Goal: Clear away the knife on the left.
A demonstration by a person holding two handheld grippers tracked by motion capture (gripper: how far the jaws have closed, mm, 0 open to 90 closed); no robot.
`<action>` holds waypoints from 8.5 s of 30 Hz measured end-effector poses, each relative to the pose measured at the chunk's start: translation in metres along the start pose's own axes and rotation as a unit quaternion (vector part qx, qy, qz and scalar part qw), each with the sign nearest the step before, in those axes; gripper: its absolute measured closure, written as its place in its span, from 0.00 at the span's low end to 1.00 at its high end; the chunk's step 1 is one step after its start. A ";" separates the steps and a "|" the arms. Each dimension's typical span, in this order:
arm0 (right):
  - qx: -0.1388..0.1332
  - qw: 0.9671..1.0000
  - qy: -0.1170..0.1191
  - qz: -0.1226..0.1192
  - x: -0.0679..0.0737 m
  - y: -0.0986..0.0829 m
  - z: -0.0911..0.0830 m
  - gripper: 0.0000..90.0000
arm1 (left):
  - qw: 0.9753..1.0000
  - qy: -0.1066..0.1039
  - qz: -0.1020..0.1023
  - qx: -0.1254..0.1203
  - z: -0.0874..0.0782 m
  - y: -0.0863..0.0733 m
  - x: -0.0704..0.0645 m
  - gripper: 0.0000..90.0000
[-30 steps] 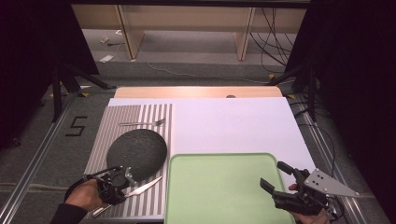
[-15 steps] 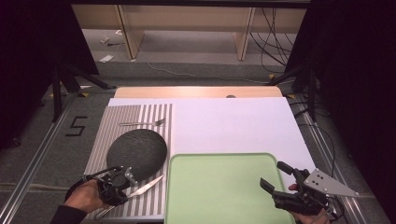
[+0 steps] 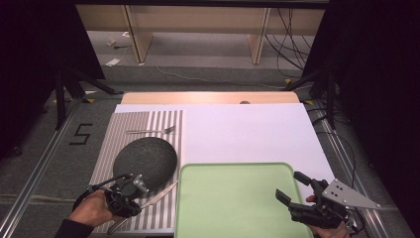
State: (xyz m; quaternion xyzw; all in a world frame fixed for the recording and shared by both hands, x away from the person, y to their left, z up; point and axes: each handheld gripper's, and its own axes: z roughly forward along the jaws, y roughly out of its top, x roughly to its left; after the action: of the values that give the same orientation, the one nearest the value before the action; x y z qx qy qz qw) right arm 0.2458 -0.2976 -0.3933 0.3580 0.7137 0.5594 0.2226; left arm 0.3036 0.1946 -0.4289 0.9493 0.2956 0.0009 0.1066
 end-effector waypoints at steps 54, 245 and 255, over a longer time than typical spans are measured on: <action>-0.005 1.000 0.001 0.002 -0.001 0.000 0.000 0.21 | 0.993 -0.105 0.051 -0.010 0.014 0.145 -0.067 0.89; 0.004 1.000 0.013 -0.003 0.001 0.000 0.001 0.21 | 0.959 -0.078 0.024 -0.272 0.025 0.107 -0.061 0.19; 0.004 1.000 0.013 -0.003 0.001 0.000 0.001 0.21 | 0.936 -0.071 0.026 -0.345 0.016 0.099 -0.059 0.18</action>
State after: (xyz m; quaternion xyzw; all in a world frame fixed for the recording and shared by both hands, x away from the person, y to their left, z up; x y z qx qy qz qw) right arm 0.2459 -0.2959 -0.3931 0.3495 0.7196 0.5607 0.2138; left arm 0.3113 0.0793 -0.4205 0.8594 0.2436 0.0386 0.4479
